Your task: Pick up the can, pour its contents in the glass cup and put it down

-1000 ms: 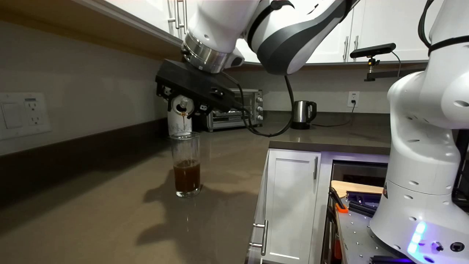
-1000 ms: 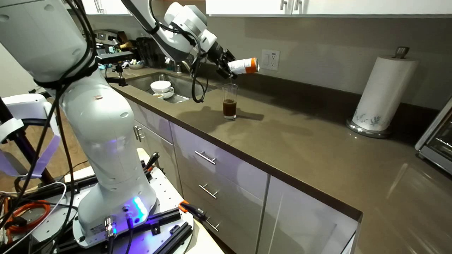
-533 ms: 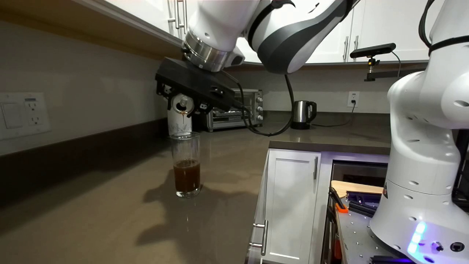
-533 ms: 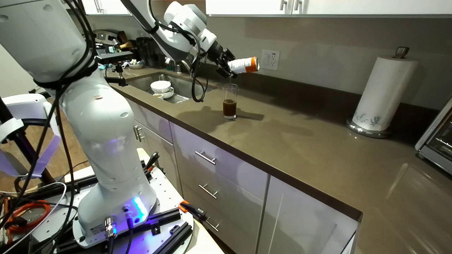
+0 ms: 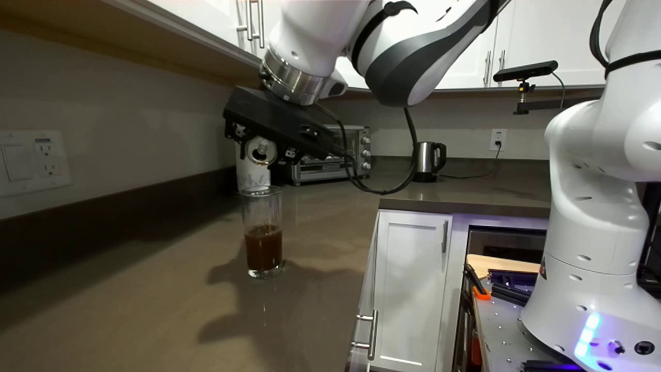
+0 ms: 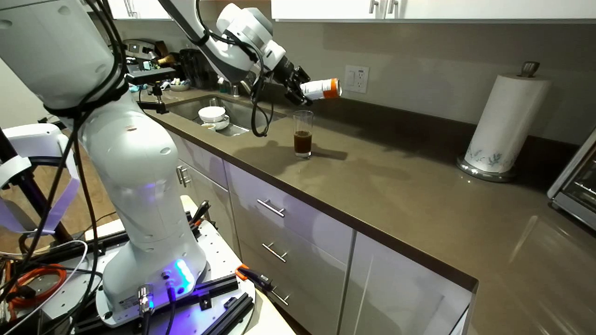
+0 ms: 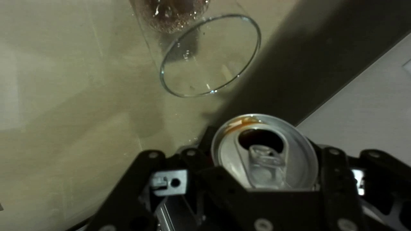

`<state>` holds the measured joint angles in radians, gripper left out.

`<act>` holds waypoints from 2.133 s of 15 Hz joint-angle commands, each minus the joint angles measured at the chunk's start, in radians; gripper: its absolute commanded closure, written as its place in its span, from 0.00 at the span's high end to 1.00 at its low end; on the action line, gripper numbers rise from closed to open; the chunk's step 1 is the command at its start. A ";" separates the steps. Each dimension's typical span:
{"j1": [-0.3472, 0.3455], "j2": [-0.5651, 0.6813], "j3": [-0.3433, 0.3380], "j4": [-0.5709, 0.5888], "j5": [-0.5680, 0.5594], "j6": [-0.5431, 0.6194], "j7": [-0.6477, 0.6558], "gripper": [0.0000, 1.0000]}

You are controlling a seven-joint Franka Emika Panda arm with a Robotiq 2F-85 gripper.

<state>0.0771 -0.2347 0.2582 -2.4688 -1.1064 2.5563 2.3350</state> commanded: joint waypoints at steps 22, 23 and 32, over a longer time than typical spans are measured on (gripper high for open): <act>0.015 -0.039 -0.137 -0.008 0.864 0.118 -0.566 0.28; 0.018 -0.041 -0.145 -0.007 0.917 0.114 -0.603 0.28; 0.030 -0.049 -0.246 0.021 1.392 0.030 -0.970 0.28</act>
<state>0.0969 -0.2661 0.0470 -2.4658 0.1529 2.6478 1.4837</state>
